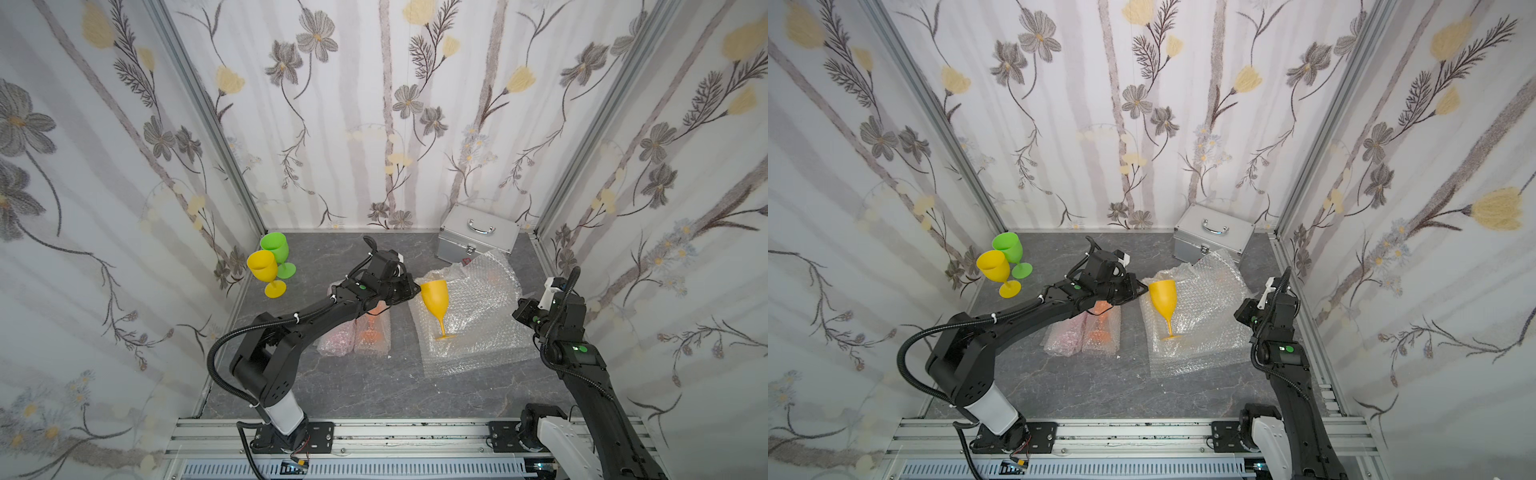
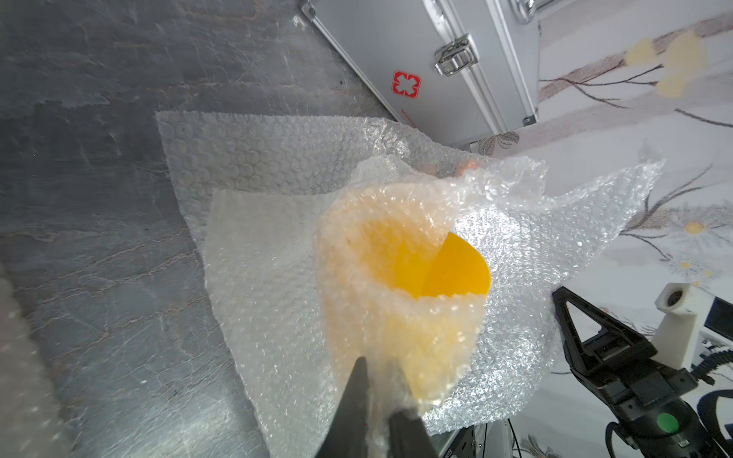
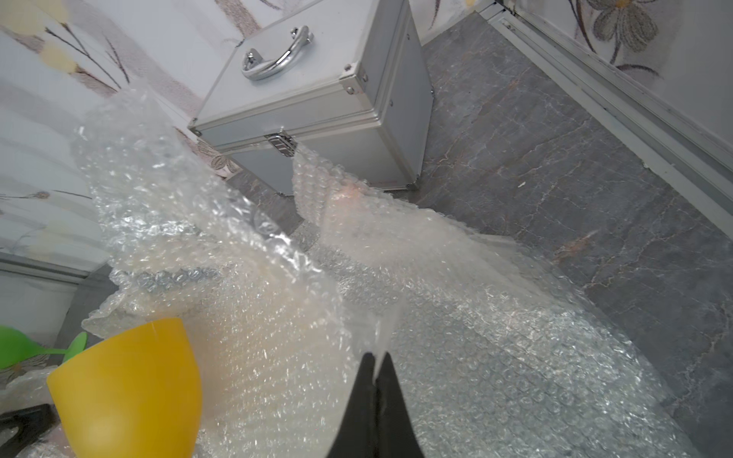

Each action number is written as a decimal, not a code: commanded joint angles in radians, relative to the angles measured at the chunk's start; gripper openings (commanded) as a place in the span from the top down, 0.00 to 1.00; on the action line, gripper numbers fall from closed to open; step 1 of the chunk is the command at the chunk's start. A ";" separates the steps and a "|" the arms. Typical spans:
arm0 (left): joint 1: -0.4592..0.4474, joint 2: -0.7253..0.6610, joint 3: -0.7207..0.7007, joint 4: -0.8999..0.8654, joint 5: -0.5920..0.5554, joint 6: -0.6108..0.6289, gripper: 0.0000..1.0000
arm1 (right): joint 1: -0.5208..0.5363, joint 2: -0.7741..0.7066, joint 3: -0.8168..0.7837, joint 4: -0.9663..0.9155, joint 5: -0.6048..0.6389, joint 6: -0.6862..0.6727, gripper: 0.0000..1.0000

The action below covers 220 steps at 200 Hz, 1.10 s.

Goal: Unpack wine glasses from bubble wrap
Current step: Place the bubble wrap at the center of the board.

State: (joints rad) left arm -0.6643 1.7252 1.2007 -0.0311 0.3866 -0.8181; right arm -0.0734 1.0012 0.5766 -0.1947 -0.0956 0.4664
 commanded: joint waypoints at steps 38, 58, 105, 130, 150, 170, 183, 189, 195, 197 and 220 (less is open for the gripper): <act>-0.005 0.189 0.091 0.111 0.058 -0.023 0.88 | -0.051 0.168 -0.054 0.168 0.102 0.030 1.00; 0.005 0.200 0.072 0.085 0.031 -0.019 0.88 | -0.069 0.196 -0.080 0.185 0.130 0.042 1.00; 0.054 0.190 -0.061 0.141 -0.006 -0.089 0.85 | -0.128 0.190 -0.141 0.206 0.155 0.060 1.00; 0.061 0.197 -0.088 0.155 -0.013 -0.109 0.85 | -0.137 0.179 -0.155 0.210 0.153 0.062 1.00; 0.065 0.199 -0.081 0.148 -0.012 -0.113 0.81 | -0.138 0.173 -0.157 0.205 0.140 0.061 1.00; 0.064 0.192 -0.067 0.119 -0.010 -0.104 0.74 | -0.138 0.166 -0.154 0.200 0.133 0.060 1.00; 0.063 0.186 -0.059 0.094 -0.010 -0.098 0.66 | -0.137 0.168 -0.147 0.189 0.126 0.059 0.97; 0.063 0.180 -0.055 0.082 -0.012 -0.096 0.64 | -0.138 0.168 -0.141 0.180 0.124 0.058 0.88; 0.062 0.173 -0.053 0.070 -0.015 -0.094 0.62 | -0.138 0.165 -0.135 0.172 0.121 0.057 0.83; 0.062 0.171 -0.052 0.066 -0.015 -0.093 0.61 | -0.138 0.164 -0.134 0.169 0.121 0.058 0.81; 0.056 0.134 -0.029 -0.003 -0.037 -0.065 0.51 | -0.138 0.114 -0.117 0.136 0.132 0.056 0.66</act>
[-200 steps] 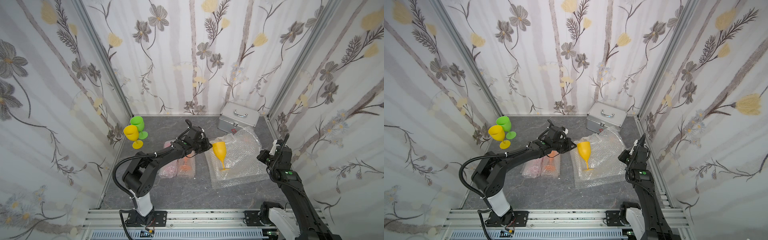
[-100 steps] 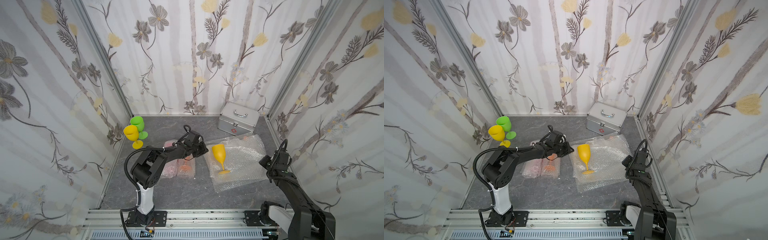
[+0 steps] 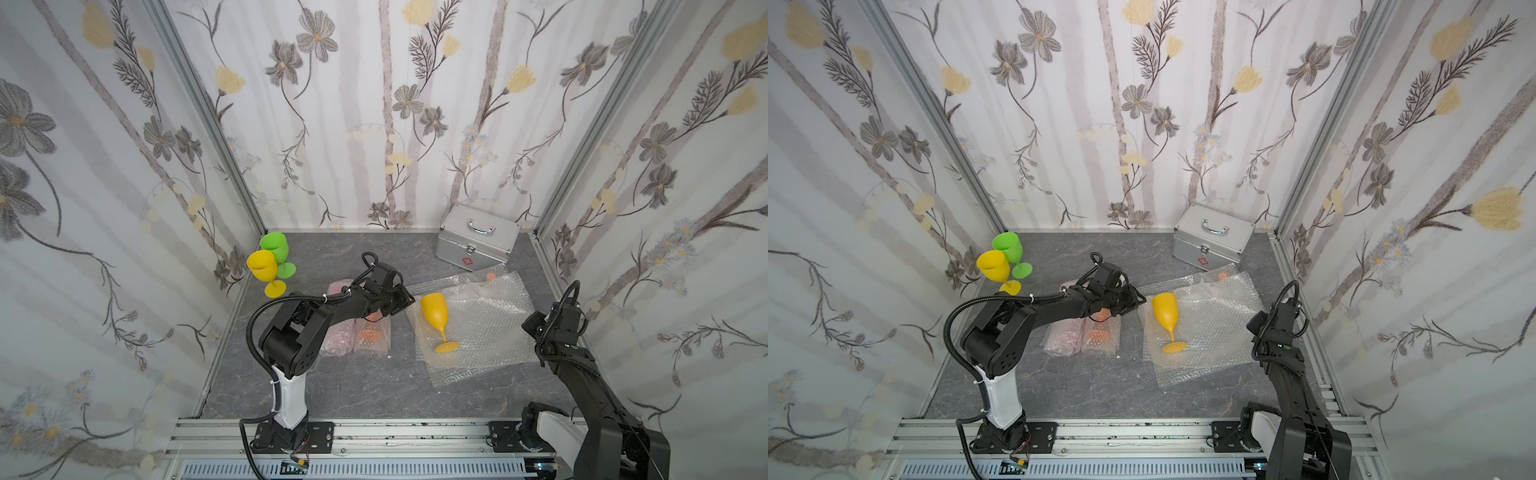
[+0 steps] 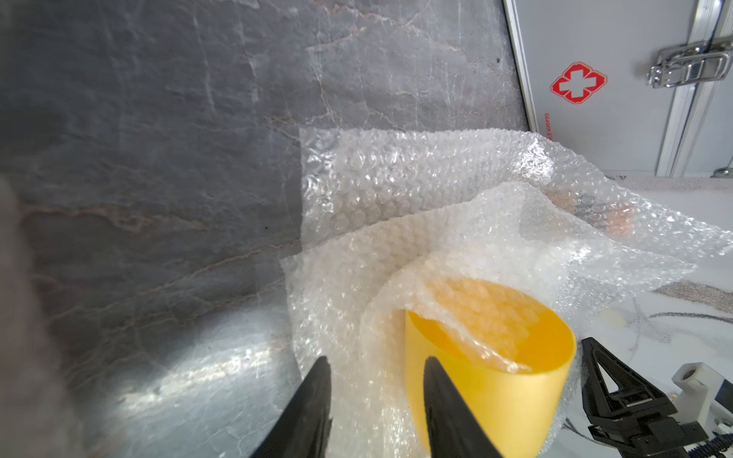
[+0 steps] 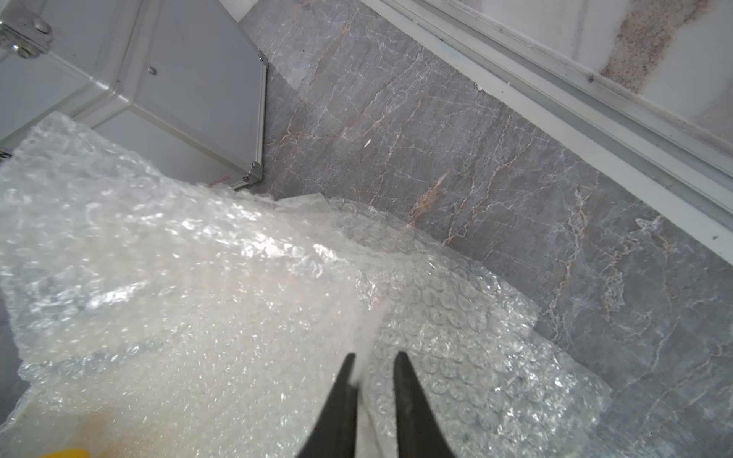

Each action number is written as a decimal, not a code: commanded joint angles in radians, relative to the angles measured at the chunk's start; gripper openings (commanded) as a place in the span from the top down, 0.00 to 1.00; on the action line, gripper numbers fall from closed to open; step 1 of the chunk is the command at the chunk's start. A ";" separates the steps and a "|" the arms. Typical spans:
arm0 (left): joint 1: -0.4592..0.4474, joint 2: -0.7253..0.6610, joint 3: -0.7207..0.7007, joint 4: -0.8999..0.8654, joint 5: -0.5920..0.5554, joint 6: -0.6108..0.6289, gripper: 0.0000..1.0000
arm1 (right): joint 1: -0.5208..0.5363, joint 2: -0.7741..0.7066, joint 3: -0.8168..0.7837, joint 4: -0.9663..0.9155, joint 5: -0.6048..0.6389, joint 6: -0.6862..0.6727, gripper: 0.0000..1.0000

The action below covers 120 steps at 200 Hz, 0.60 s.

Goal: Unpack wine glasses from bubble wrap
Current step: Place the bubble wrap at the center of the board, then pick up the wine glass from the bubble wrap.

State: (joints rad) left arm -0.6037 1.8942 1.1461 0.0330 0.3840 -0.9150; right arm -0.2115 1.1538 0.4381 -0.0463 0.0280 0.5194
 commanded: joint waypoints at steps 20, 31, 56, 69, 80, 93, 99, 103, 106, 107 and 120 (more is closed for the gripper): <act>-0.013 -0.069 0.057 -0.133 -0.050 0.058 0.45 | 0.000 -0.096 0.046 -0.045 0.042 -0.005 0.63; -0.017 -0.086 0.069 -0.162 -0.056 0.070 0.42 | 0.001 -0.124 0.064 -0.065 0.053 -0.014 0.63; -0.026 -0.119 0.079 -0.183 -0.054 0.077 0.37 | 0.004 -0.167 0.110 -0.087 -0.019 -0.053 0.64; -0.027 -0.130 0.078 -0.185 -0.048 0.077 0.36 | 0.026 -0.160 0.139 -0.087 -0.095 -0.068 0.64; -0.027 -0.139 0.074 -0.186 -0.045 0.077 0.36 | 0.074 -0.128 0.170 -0.103 -0.151 -0.094 0.64; -0.027 -0.152 0.067 -0.188 -0.044 0.080 0.36 | 0.154 -0.077 0.209 -0.133 -0.192 -0.116 0.64; -0.028 -0.160 0.062 -0.193 -0.045 0.082 0.36 | 0.190 -0.052 0.221 -0.142 -0.216 -0.124 0.64; -0.027 -0.166 0.059 -0.195 -0.047 0.083 0.36 | 0.209 -0.033 0.226 -0.145 -0.237 -0.128 0.64; -0.027 -0.170 0.055 -0.196 -0.047 0.084 0.36 | 0.226 -0.022 0.230 -0.147 -0.256 -0.130 0.64; -0.027 -0.173 0.054 -0.196 -0.048 0.085 0.36 | 0.232 -0.017 0.230 -0.148 -0.262 -0.130 0.64; -0.027 -0.193 0.038 -0.202 -0.052 0.088 0.36 | 0.301 0.047 0.235 -0.148 -0.333 -0.133 0.64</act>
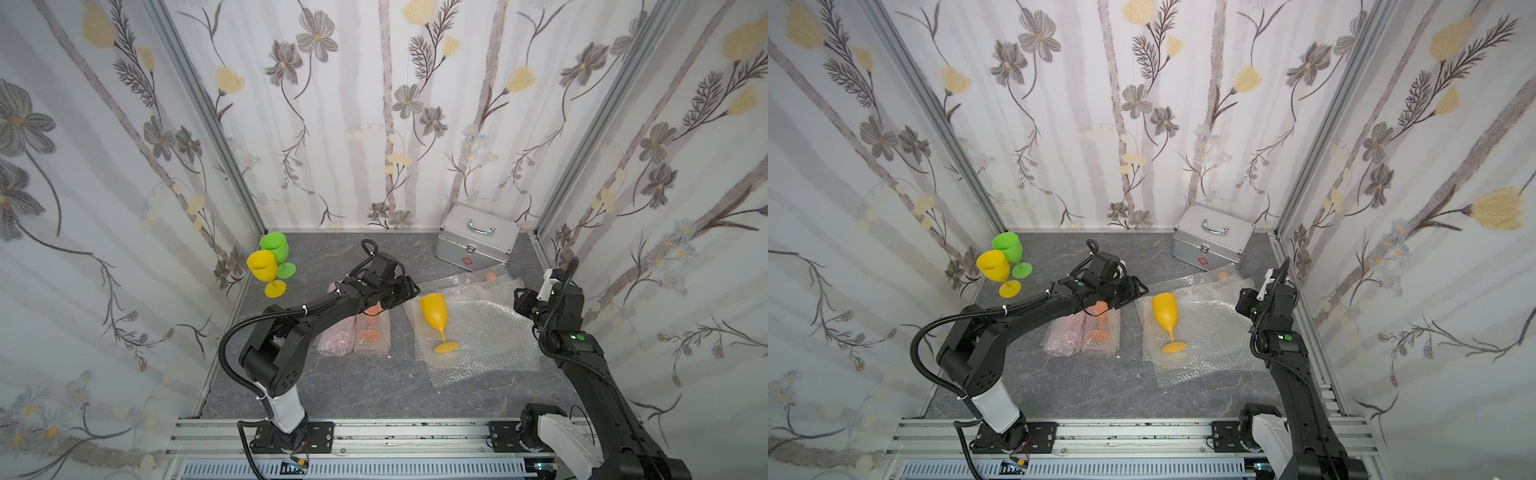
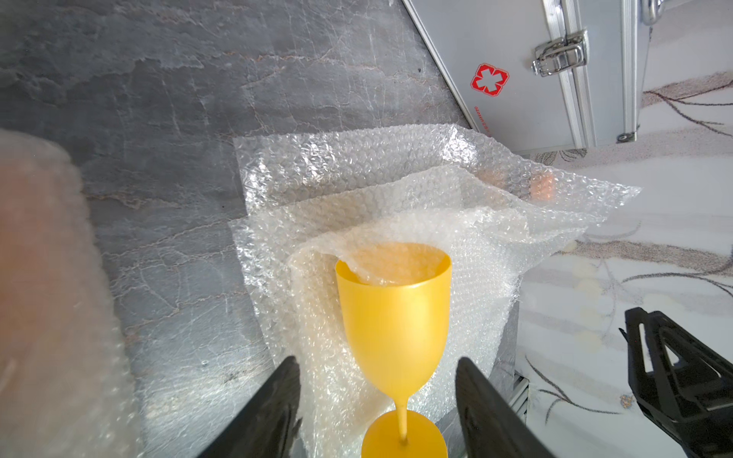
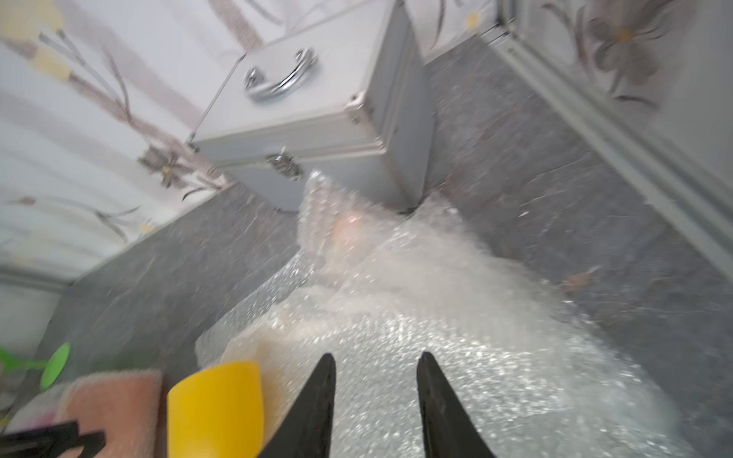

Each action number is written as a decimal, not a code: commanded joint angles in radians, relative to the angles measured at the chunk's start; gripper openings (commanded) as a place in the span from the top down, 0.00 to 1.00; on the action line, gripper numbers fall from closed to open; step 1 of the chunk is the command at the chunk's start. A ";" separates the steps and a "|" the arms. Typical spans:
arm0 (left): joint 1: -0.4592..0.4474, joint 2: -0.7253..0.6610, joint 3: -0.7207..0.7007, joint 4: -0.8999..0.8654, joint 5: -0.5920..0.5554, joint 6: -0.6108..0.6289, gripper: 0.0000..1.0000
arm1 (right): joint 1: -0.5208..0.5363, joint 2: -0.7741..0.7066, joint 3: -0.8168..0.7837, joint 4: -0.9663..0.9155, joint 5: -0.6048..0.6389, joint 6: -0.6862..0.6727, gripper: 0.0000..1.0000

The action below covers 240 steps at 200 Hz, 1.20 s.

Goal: Unpack wine glasses from bubble wrap
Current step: Pick up the wine glass from the bubble wrap.

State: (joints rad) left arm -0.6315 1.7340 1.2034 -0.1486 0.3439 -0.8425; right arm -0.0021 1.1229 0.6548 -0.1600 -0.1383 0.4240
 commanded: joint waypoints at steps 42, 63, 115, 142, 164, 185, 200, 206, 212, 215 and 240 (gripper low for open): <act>0.021 -0.111 -0.100 -0.019 -0.031 0.014 0.35 | 0.304 0.279 0.019 0.005 -0.236 -0.041 0.64; 0.029 -0.146 -0.135 -0.017 -0.039 0.011 0.35 | 0.367 0.348 0.031 0.040 -0.261 -0.031 0.63; 0.047 -0.202 -0.210 0.004 -0.050 -0.003 0.35 | 0.456 0.453 0.078 -0.009 -0.251 -0.054 0.61; 0.057 -0.216 -0.231 0.015 -0.048 -0.007 0.35 | 0.474 0.498 0.079 -0.029 -0.214 -0.065 0.61; 0.062 -0.220 -0.238 0.017 -0.047 -0.007 0.35 | 0.486 0.526 0.077 -0.028 -0.210 -0.071 0.61; 0.064 -0.221 -0.240 0.020 -0.044 -0.007 0.35 | 0.497 0.555 0.078 -0.020 -0.214 -0.071 0.63; 0.065 -0.226 -0.242 0.020 -0.045 -0.007 0.35 | 0.500 0.565 0.078 -0.011 -0.218 -0.071 0.68; 0.068 -0.227 -0.242 0.018 -0.046 -0.007 0.35 | 0.501 0.563 0.078 -0.011 -0.219 -0.071 0.73; 0.067 -0.230 -0.242 0.018 -0.045 -0.007 0.36 | 0.501 0.558 0.078 -0.007 -0.221 -0.070 0.76; 0.068 -0.232 -0.243 0.018 -0.046 -0.007 0.36 | 0.502 0.555 0.076 -0.005 -0.223 -0.070 0.78; 0.076 -0.244 -0.243 0.012 -0.045 -0.007 0.36 | 0.501 0.519 0.072 -0.006 -0.238 -0.071 0.87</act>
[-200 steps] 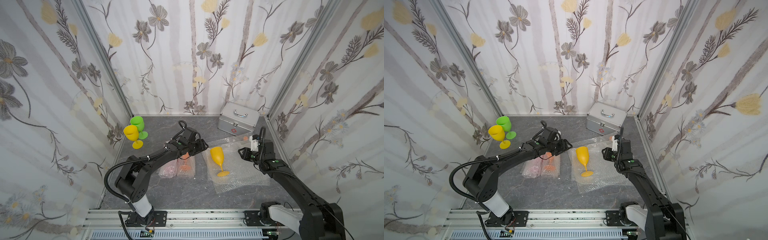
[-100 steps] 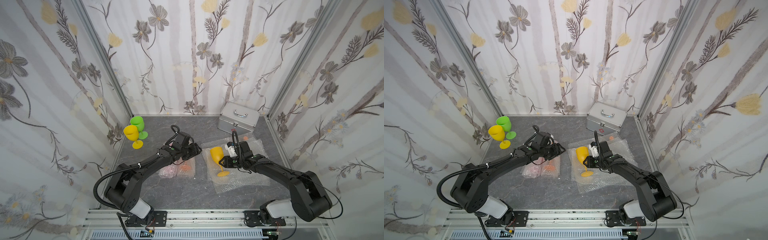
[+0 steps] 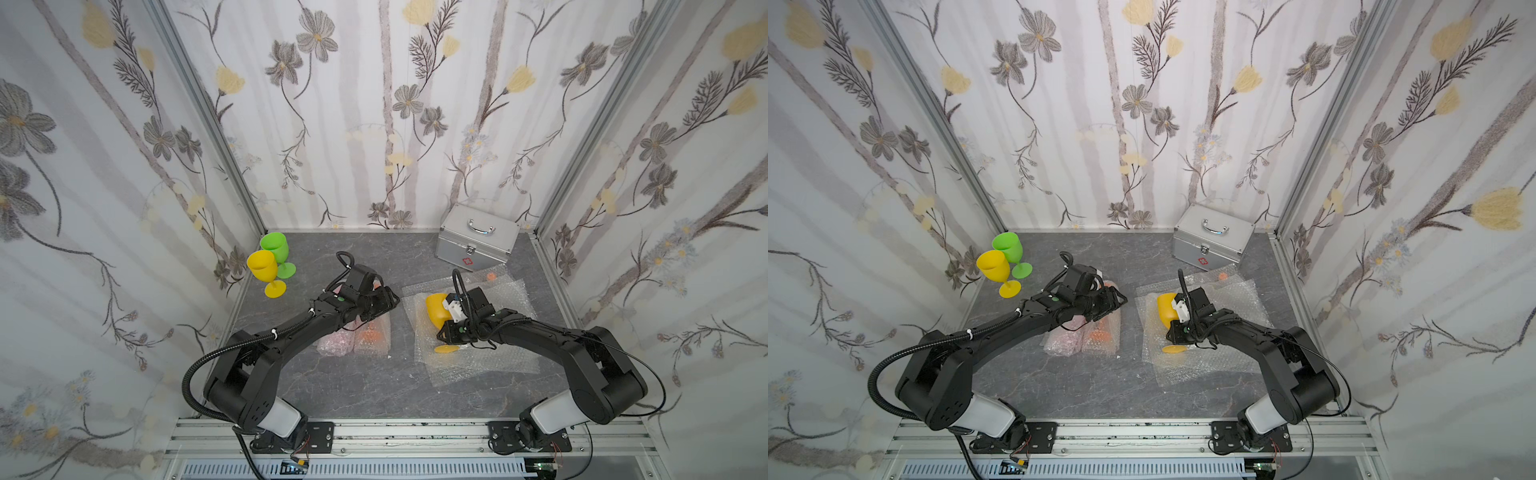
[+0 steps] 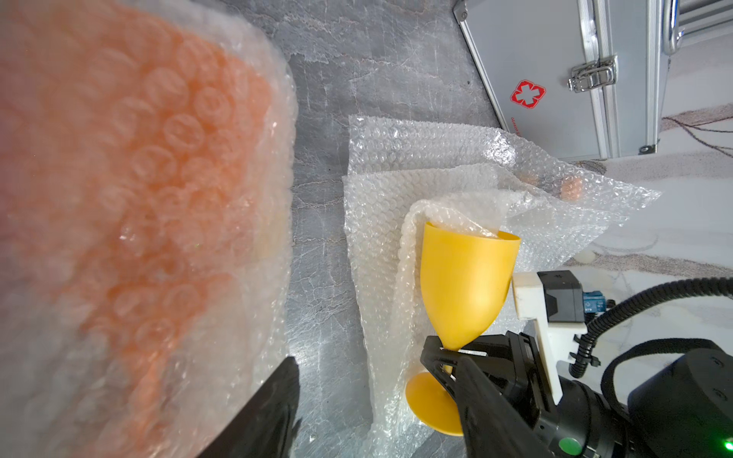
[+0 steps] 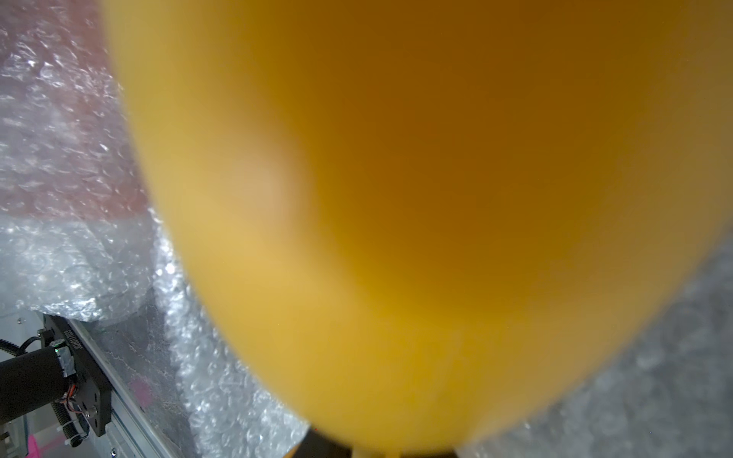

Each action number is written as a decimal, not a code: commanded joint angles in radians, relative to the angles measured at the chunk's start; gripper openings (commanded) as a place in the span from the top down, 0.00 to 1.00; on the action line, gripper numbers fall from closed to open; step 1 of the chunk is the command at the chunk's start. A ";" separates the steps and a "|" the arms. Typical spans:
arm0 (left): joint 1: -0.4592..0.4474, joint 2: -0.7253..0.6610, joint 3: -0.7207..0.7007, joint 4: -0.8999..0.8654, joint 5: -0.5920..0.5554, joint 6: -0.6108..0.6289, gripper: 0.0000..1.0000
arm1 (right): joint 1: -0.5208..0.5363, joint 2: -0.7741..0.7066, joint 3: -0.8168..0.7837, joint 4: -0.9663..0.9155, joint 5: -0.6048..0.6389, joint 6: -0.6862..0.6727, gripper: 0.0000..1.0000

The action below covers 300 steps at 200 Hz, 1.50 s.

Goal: Unpack wine glasses from bubble wrap
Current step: Pick up the wine glass from the bubble wrap.

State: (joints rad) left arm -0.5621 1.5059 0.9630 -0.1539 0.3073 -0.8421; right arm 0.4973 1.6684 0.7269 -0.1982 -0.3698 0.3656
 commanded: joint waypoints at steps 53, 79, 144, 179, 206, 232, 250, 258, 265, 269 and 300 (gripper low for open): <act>0.021 -0.030 0.000 0.007 -0.005 -0.003 0.36 | 0.000 -0.097 0.015 -0.055 0.000 -0.041 0.90; 0.027 -0.039 -0.001 0.005 -0.001 -0.005 0.35 | 0.000 -0.143 0.057 -0.091 0.041 -0.061 0.91; 0.097 -0.119 0.024 0.005 0.085 -0.013 0.35 | 0.048 -0.269 0.027 0.047 0.113 -0.202 0.93; 0.146 -0.156 0.056 -0.024 0.159 -0.003 0.34 | 0.168 -0.329 -0.037 0.205 0.249 -0.276 0.93; 0.151 -0.150 0.086 -0.045 0.221 0.016 0.34 | 0.254 -0.332 -0.050 0.261 0.334 -0.339 0.93; 0.151 -0.138 0.090 -0.042 0.274 0.028 0.36 | 0.332 -0.316 -0.046 0.270 0.403 -0.385 0.93; 0.148 -0.120 0.094 -0.043 0.304 0.037 0.38 | 0.366 -0.308 -0.041 0.271 0.431 -0.405 0.93; 0.146 -0.114 0.098 -0.039 0.316 0.039 0.39 | 0.376 -0.306 -0.042 0.274 0.441 -0.408 0.93; 0.143 -0.111 0.104 -0.041 0.325 0.045 0.42 | 0.381 -0.304 -0.043 0.276 0.446 -0.410 0.93; 0.141 -0.109 0.107 -0.045 0.329 0.049 0.43 | 0.383 -0.302 -0.042 0.276 0.449 -0.410 0.93; 0.117 -0.095 0.135 -0.095 0.345 0.098 0.52 | 0.397 -0.286 -0.035 0.276 0.466 -0.414 0.93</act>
State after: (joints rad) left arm -0.4332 1.4029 1.0794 -0.2131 0.6132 -0.7906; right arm 0.8848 1.3712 0.6792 0.0238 0.0563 -0.0200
